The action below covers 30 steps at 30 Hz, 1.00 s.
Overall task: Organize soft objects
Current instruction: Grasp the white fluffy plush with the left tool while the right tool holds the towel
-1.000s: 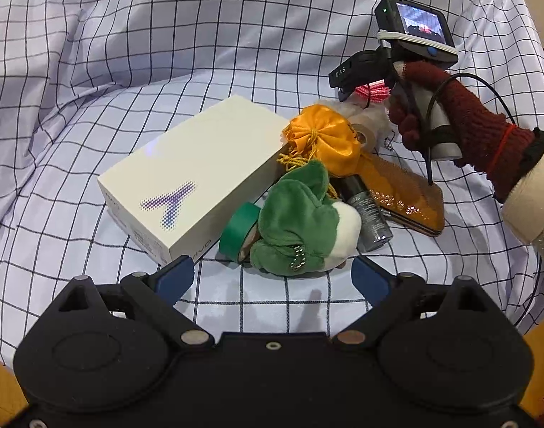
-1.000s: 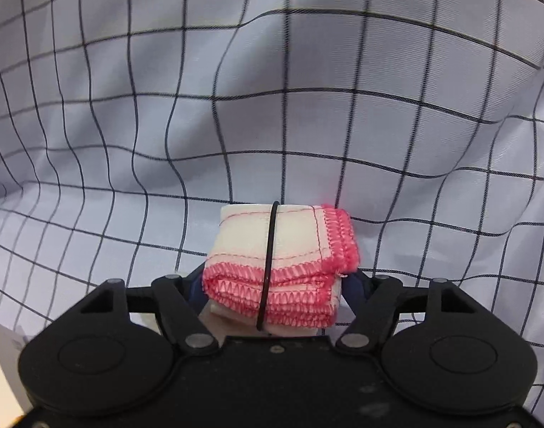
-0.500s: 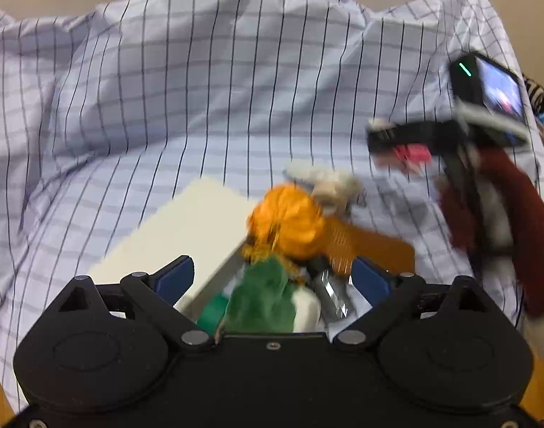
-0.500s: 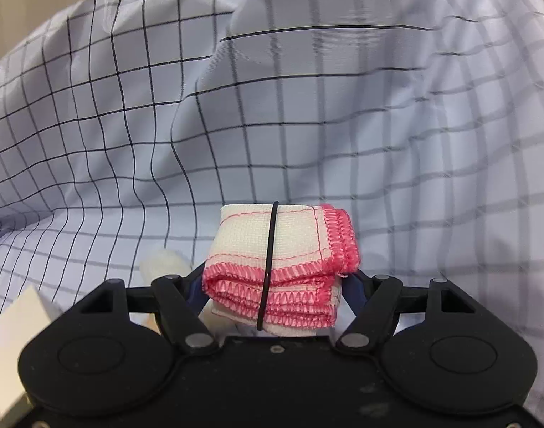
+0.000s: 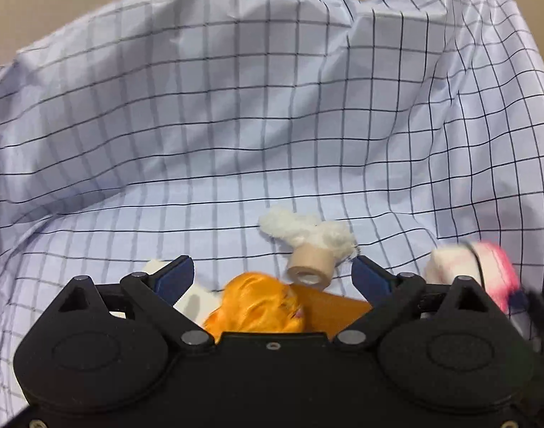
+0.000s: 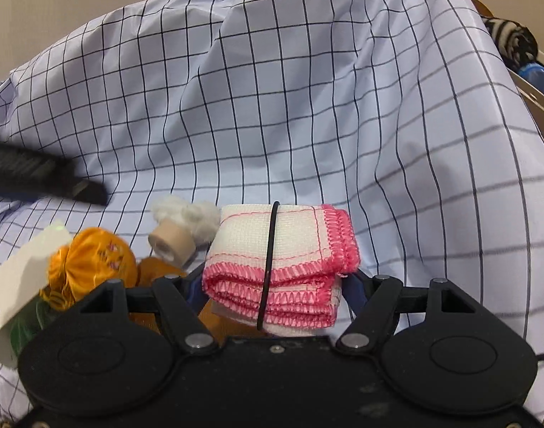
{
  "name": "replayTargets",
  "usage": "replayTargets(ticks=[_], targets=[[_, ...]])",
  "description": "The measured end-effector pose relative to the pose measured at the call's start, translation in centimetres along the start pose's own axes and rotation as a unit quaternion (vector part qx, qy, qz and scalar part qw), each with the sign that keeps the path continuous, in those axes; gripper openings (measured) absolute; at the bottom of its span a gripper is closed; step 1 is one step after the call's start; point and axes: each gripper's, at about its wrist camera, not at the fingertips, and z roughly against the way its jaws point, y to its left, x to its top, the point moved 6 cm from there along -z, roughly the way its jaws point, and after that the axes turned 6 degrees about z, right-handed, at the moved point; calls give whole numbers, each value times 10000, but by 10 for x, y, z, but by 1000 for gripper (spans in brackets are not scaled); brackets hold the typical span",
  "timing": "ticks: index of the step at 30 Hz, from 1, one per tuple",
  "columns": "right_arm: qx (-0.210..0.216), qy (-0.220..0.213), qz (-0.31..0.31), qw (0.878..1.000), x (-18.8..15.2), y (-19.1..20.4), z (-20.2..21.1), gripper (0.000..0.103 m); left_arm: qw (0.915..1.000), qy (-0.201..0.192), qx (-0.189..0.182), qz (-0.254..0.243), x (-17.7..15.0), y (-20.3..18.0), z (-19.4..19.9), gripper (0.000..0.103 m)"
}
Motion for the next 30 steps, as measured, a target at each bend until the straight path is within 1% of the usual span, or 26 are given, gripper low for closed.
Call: replayTargets(ticks=[4,8,11,15,18,22,25,26,27,28,30], targets=[[66,94,-67,9999,-11,3,-3,72,9992,362,-166,-18,7,-19,-29,92],[98,91,-60,9999,-18,5,-1,72,9969,706,-254,220,15,-27,-58,92],[117,82,-22,9999,-20,7,-2,72,9947,908,-237,411,22,-31,-80,92],[168,111,-61,9998,-21,6,-6,72,9937,1073,-62,328,26,-40,-105,92],[214,104,-76,9997,-23,5,-5,72,9910,1297,57,315,23,-45,-126,92],[191,41,-62,9998,-24,3,-2,72,9872,1547,80,385,17,-51,-147,92],[174,22,-69,9998,-26,1,1,72,9865,1604,108,319,16,-59,-157,85],[183,35,-73,9998,-27,1,1,72,9867,1596,129,290,15,-61,-159,80],[189,48,-77,9998,-28,1,2,72,9867,1601,116,262,14,-64,-161,70],[192,68,-84,9998,-29,1,3,72,9863,1629,78,238,12,-66,-164,66],[200,94,-96,9997,-31,1,4,72,9860,1648,12,252,9,-69,-168,64]])
